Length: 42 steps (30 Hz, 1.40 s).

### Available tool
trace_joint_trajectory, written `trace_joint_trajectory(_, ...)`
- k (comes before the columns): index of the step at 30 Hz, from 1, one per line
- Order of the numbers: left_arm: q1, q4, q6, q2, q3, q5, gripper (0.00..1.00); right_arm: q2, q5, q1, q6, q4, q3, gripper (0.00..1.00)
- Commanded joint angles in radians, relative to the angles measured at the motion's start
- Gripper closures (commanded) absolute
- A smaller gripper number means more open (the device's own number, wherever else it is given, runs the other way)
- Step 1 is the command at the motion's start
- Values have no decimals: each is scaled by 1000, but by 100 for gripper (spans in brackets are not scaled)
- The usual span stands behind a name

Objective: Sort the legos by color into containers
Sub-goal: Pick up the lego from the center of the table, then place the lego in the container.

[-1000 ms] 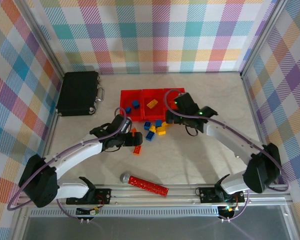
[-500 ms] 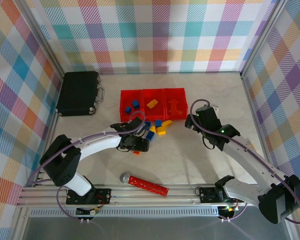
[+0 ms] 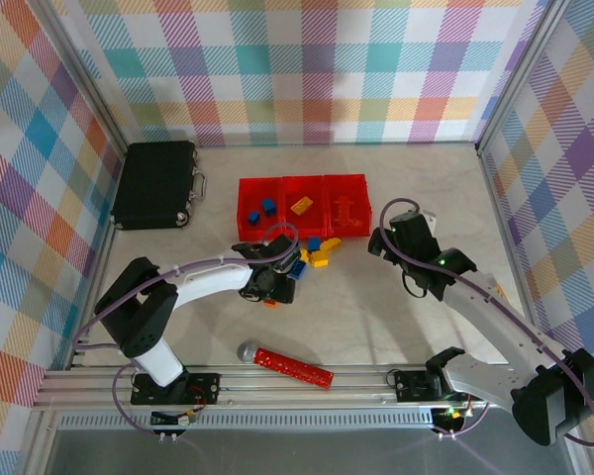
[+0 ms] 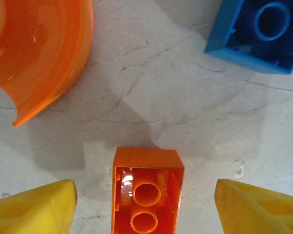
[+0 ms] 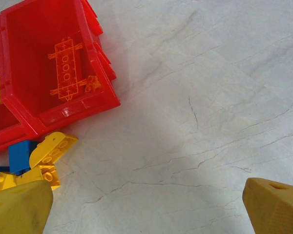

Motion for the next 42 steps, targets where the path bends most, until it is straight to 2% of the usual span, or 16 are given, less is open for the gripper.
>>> trace_joint_trajectory(1,-8,-37,-26,18,29,-10,28,-27,2,-4,14,-3,-15,0)
trace_joint_trajectory(4,-8,-48,-38,26,34,-22,34,-41,5,-4,13,-3,-24,0)
trace_joint_trajectory(6,-7,-69,-62,43,46,-37,51,-47,6,-5,20,6,-38,0)
trace_joint_trajectory(7,-8,-79,-78,58,54,-37,56,-49,6,-4,22,14,-47,0)
trace_joint_trajectory(10,-11,-81,-95,97,71,-8,65,-45,6,-8,38,27,-63,0)
trace_joint_trajectory(14,-13,-84,-114,101,96,8,67,-45,5,-8,50,30,-70,0)
trace_joint_trajectory(18,-32,-74,-150,68,154,37,77,-58,9,-12,43,34,-84,0)
trace_joint_trajectory(25,-62,-33,-142,58,400,-13,89,-120,9,-19,11,22,-87,0)
trace_joint_trajectory(32,-61,124,-68,152,616,-122,85,-195,-73,-19,1,4,-120,0)
trace_joint_trajectory(36,-58,311,-23,218,632,-192,80,-226,-186,-19,21,24,-161,1)
trace_joint_trajectory(38,-52,419,0,258,643,-195,80,-235,-238,-17,54,25,-184,2)
trace_joint_trajectory(42,-23,461,33,382,753,-177,78,-272,-285,-16,93,-7,-214,3)
